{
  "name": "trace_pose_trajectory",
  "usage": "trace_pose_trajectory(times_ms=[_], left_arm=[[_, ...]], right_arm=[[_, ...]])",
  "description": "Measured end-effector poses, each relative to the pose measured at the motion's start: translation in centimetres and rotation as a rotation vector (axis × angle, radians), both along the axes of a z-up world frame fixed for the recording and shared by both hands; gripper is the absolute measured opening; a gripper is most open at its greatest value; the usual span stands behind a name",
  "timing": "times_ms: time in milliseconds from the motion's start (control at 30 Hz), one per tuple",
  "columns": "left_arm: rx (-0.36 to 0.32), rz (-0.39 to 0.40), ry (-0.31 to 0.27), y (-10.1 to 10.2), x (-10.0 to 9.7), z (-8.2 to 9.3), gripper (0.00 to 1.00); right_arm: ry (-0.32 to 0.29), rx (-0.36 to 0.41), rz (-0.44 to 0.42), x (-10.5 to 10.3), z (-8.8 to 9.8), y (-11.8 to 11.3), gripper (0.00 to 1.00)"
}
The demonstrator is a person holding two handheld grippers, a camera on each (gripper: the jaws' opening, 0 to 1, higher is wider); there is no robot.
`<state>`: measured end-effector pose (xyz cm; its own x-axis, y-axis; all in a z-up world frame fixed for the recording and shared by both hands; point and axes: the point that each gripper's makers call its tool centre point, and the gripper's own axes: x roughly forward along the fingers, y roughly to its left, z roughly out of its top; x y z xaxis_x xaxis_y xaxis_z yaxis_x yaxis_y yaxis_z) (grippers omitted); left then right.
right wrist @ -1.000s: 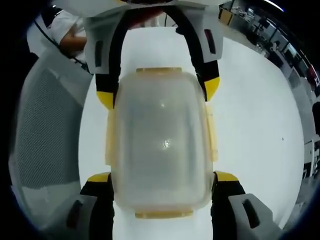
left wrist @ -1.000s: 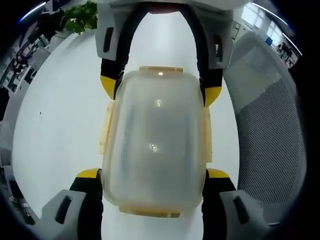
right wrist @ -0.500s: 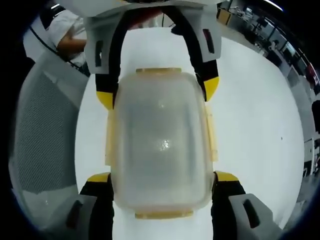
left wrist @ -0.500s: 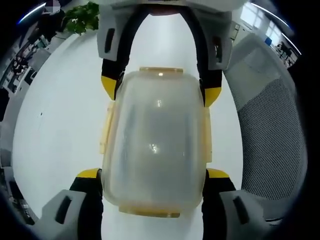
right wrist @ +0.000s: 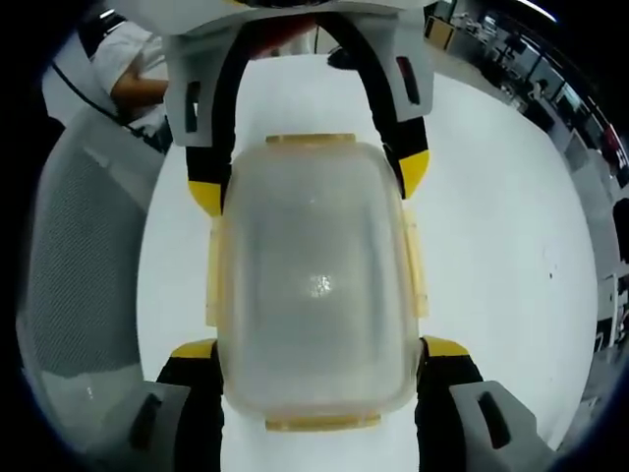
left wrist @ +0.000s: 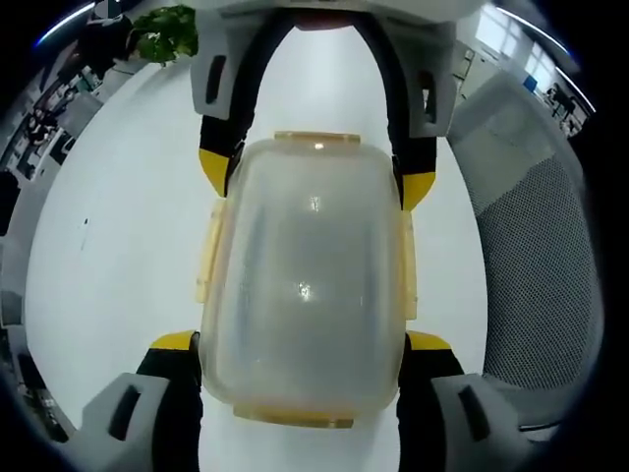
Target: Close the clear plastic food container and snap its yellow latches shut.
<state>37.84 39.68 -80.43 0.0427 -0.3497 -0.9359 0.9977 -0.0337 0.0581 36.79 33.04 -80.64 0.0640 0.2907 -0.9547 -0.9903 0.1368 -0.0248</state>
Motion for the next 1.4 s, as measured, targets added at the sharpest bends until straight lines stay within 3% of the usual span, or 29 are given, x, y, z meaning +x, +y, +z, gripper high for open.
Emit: trace_pose_trajectory(times_ms=[1400], left_arm=[[-0.009, 0.0, -0.005, -0.3, 5.6, 0.1, 0.82]], right_arm=[[-0.003, -0.011, -0.016, 5.5, 0.0, -0.3, 0.82]])
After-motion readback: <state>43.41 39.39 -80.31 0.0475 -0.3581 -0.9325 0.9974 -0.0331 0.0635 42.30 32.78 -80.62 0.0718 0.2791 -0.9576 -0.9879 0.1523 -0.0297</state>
